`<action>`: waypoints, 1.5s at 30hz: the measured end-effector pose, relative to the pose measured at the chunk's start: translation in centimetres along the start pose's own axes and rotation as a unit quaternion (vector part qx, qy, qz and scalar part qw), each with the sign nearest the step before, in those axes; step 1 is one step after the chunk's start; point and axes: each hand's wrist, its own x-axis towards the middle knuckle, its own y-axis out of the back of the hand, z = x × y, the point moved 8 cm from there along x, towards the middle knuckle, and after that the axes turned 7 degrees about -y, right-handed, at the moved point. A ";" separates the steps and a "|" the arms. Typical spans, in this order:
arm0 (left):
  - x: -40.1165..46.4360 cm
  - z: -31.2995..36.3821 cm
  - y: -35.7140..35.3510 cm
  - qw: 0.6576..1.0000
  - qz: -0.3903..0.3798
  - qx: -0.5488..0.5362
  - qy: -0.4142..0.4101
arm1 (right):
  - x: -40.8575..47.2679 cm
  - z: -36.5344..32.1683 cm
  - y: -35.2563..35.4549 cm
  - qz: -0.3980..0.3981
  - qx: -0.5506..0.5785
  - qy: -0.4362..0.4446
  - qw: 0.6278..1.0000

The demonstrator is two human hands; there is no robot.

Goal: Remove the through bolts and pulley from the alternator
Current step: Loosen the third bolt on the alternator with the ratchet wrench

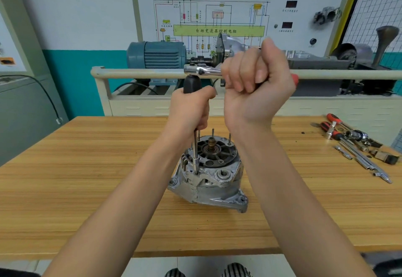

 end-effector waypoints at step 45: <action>-0.4 0.7 0.9 0.987 0.128 0.067 -0.069 | -1.2 -0.3 -1.8 -0.022 -0.099 0.075 0.992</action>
